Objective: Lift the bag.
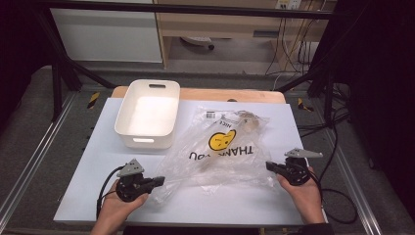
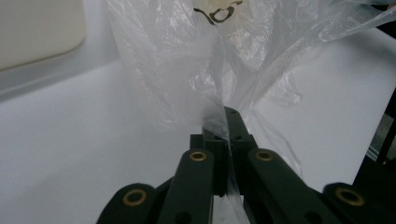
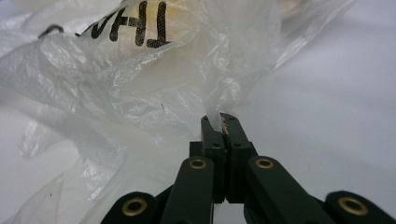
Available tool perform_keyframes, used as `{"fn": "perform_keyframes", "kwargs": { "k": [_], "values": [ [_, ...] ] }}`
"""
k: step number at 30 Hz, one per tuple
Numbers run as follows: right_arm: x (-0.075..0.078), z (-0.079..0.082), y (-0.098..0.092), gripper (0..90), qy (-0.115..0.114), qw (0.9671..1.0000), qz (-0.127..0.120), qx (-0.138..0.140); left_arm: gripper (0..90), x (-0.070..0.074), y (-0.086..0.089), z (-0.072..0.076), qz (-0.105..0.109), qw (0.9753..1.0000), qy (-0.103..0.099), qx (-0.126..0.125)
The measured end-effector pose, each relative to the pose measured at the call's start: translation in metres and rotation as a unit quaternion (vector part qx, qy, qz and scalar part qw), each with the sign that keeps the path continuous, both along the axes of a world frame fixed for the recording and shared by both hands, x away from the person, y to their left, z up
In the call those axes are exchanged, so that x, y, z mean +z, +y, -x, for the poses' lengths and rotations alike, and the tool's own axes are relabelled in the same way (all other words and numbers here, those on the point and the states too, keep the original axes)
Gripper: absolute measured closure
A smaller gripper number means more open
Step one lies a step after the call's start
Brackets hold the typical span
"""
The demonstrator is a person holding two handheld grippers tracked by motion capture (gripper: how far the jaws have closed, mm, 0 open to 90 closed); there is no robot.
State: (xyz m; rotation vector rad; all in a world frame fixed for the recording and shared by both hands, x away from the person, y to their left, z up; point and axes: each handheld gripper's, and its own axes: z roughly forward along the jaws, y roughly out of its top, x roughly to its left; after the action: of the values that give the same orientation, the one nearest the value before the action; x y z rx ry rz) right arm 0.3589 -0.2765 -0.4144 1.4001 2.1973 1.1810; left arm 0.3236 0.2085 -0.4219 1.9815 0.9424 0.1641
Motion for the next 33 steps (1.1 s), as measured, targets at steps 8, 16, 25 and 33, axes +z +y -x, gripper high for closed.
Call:
{"fn": "perform_keyframes", "kwargs": {
  "k": [8, 16, 25, 33],
  "values": [
    [-0.018, 0.012, 0.0, 90.0, 0.04, 0.9982, 0.043, 0.009, 90.0, -0.016, -0.01, 0.004, -0.044, 0.9988, 0.017, -0.013],
    [-0.026, 0.022, 0.002, 90.0, 0.05, 0.9962, 0.07, 0.011, 89.7, -0.023, -0.019, 0.006, -0.08, 0.9966, 0.009, -0.017],
    [-0.029, 0.019, 0.005, 89.7, 0.055, 0.9942, 0.09, 0.02, 87.6, -0.023, -0.018, 0.006, -0.09, 0.9959, 0.0, -0.011],
    [-0.029, 0.018, 0.005, 84.7, 0.052, 0.9946, 0.088, 0.019, 64.8, -0.018, -0.012, 0.004, -0.076, 0.9967, -0.017, 0.025]
  ]
}}
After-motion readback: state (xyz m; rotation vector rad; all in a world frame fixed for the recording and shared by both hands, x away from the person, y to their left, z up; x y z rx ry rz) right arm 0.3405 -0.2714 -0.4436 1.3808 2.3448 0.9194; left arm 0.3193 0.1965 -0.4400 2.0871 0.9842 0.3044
